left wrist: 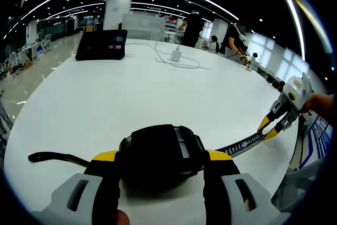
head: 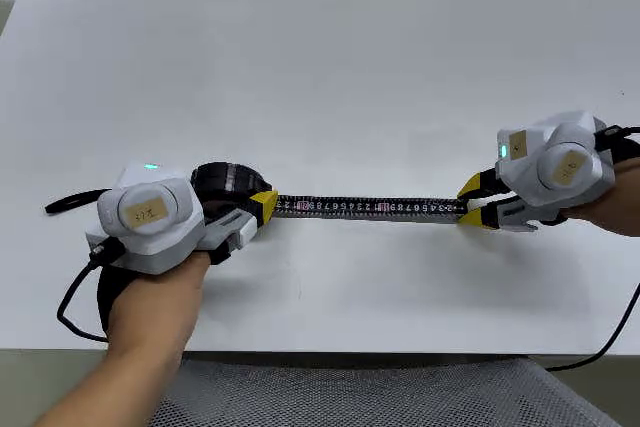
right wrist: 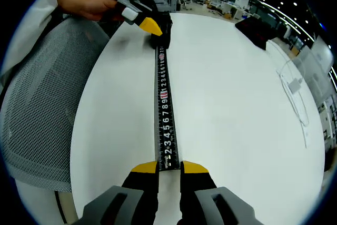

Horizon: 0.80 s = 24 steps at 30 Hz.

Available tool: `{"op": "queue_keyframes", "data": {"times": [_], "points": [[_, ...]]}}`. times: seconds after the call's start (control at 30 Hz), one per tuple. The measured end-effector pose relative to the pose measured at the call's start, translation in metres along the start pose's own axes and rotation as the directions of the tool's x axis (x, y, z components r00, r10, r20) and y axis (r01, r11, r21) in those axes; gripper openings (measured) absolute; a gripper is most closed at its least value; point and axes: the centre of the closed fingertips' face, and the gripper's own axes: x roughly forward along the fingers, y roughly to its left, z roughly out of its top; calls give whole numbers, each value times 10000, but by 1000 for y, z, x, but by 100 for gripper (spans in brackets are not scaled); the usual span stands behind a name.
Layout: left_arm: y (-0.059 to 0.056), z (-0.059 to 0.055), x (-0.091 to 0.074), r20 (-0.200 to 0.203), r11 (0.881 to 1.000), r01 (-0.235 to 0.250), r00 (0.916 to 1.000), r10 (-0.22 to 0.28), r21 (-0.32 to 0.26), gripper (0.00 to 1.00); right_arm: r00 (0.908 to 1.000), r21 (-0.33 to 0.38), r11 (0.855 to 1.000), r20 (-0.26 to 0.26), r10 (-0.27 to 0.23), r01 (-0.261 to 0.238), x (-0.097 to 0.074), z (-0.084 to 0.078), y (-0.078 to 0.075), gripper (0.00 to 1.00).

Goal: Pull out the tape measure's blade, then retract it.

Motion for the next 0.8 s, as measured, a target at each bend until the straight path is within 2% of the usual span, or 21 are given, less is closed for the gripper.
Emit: {"op": "queue_keyframes", "data": {"times": [0.8], "points": [[1, 0, 1, 21, 9999, -43, 10000, 43, -147, 60, 10000, 134, 9999, 48, 49, -50, 0, 0, 0, 11]]}}
